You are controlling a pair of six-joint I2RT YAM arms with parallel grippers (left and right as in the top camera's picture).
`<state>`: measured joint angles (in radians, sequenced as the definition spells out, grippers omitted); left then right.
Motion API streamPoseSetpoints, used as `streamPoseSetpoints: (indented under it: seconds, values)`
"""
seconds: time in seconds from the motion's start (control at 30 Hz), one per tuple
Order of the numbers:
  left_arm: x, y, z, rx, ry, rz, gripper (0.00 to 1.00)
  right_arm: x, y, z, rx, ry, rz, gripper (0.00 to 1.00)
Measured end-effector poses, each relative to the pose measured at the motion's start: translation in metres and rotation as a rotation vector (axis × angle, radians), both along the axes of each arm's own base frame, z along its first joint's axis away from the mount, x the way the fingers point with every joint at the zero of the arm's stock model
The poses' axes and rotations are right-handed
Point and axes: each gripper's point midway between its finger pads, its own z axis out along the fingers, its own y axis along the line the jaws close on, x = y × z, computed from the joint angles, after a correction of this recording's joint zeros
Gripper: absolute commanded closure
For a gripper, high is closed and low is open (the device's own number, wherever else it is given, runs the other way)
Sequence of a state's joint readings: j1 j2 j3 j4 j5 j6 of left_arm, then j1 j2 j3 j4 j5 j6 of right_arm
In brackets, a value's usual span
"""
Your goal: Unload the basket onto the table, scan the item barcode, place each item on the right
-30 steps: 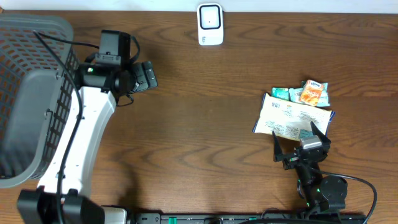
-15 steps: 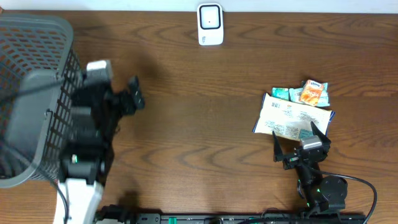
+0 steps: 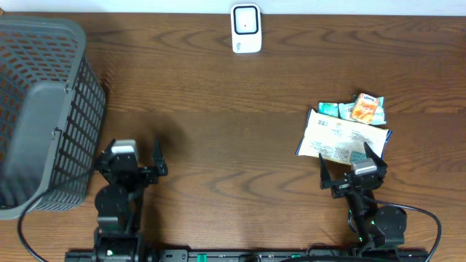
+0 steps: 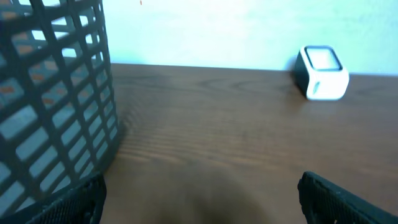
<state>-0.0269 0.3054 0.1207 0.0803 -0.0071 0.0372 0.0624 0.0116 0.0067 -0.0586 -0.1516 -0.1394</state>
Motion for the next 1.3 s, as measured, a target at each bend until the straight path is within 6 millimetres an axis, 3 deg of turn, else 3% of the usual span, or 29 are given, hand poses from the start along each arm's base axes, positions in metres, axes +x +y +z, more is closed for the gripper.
streamPoseSetpoints:
  seconds: [0.37,0.67,1.3]
  values:
    - [-0.012,0.000,-0.026,0.086,-0.015,-0.016,0.02,0.000,0.000,0.000,0.000,0.000,0.000,0.01]
    - [-0.016,0.000,-0.008,0.095,-0.079,-0.019,0.02,0.000,0.000,0.000,0.000,0.000,0.000,0.01]
    - [-0.016,0.000,-0.007,0.095,-0.083,-0.019,0.02,0.000,0.000,0.000,0.000,0.000,0.000,0.01]
